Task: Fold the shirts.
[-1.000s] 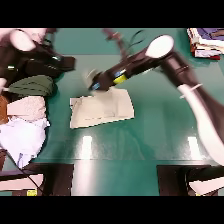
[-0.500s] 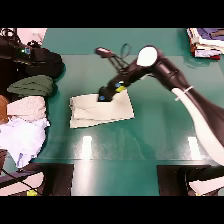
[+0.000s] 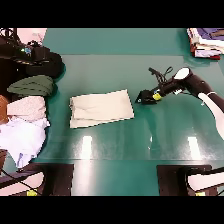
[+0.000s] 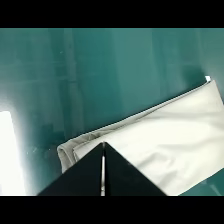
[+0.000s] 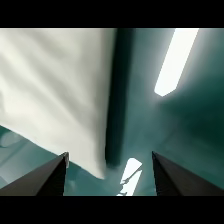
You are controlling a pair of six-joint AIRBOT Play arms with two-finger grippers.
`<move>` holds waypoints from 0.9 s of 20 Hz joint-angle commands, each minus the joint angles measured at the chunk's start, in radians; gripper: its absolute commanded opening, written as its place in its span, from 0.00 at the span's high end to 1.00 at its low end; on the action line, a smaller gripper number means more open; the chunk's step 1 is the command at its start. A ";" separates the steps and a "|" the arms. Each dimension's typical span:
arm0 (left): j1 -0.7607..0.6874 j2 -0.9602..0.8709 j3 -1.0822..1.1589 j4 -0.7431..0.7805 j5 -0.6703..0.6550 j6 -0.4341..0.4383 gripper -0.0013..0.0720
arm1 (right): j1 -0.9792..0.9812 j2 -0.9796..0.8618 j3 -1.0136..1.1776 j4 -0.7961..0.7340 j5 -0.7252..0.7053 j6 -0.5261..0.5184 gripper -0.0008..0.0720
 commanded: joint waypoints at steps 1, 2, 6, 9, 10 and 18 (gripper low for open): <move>-0.005 -0.003 -0.008 -0.018 0.015 -0.001 0.95 | -0.010 -0.102 -0.023 0.170 -0.010 -0.043 0.18; -0.005 -0.006 -0.009 -0.021 0.014 0.000 0.95 | 0.023 -0.139 0.007 0.194 -0.013 -0.043 0.18; -0.005 -0.010 -0.009 -0.021 0.008 -0.001 0.95 | 0.152 -0.260 0.166 0.229 -0.009 -0.042 0.25; -0.005 -0.010 -0.009 -0.038 -0.003 -0.001 0.95 | 0.217 -0.299 0.263 0.217 -0.021 -0.045 0.67; -0.005 -0.010 -0.009 -0.049 -0.012 0.000 0.95 | 0.224 -0.297 0.285 0.215 -0.030 -0.060 0.92; -0.167 -0.010 -0.010 -0.065 0.019 0.000 0.95 | 0.027 -0.028 0.279 -0.076 -0.074 0.014 0.97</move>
